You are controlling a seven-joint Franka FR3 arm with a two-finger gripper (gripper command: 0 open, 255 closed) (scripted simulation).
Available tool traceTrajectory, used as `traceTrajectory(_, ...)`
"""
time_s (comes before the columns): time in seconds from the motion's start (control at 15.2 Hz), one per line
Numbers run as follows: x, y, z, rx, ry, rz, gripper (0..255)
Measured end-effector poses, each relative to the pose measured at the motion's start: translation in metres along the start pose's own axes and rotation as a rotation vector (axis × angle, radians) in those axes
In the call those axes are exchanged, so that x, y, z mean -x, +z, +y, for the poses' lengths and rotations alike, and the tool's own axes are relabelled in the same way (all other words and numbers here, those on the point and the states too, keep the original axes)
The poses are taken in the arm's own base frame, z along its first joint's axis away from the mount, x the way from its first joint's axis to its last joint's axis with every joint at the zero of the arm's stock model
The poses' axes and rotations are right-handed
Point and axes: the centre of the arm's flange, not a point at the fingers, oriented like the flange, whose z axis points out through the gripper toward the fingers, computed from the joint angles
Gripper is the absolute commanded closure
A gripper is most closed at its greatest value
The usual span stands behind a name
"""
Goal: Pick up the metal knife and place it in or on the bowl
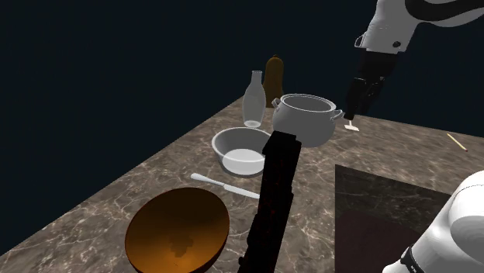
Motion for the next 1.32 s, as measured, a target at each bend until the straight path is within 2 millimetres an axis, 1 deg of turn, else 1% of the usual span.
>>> traceTrajectory(0.07,0.0,0.0,0.0,0.0,0.0,0.0,0)
traceTrajectory(0.13,-0.003,0.002,-0.005,0.002,-0.01,-0.004,0)
traceTrajectory(0.2,-0.011,0.005,-0.011,0.006,-0.024,-0.011,0)
traceTrajectory(0.33,-0.027,0.017,-0.032,0.016,-0.06,-0.028,0)
traceTrajectory(0.4,-0.035,0.019,-0.04,0.021,-0.079,-0.037,0)
traceTrajectory(0.53,-0.048,0.034,-0.062,0.03,-0.119,-0.055,0)
traceTrajectory(0.59,-0.057,0.039,-0.072,0.036,-0.139,-0.063,0)
traceTrajectory(0.73,-0.071,0.056,-0.094,0.046,-0.178,-0.081,0)
traceTrajectory(0.86,-0.084,0.07,-0.119,0.056,-0.218,-0.099,0)
traceTrajectory(0.99,-0.096,0.079,-0.141,0.066,-0.258,-0.116,0)
traceTrajectory(1.06,-0.097,0.089,-0.152,0.072,-0.278,-0.126,0)
traceTrajectory(1.12,-0.105,0.094,-0.163,0.077,-0.298,-0.134,0)
traceTrajectory(1.32,-0.115,0.12,-0.194,0.092,-0.358,-0.162,0)
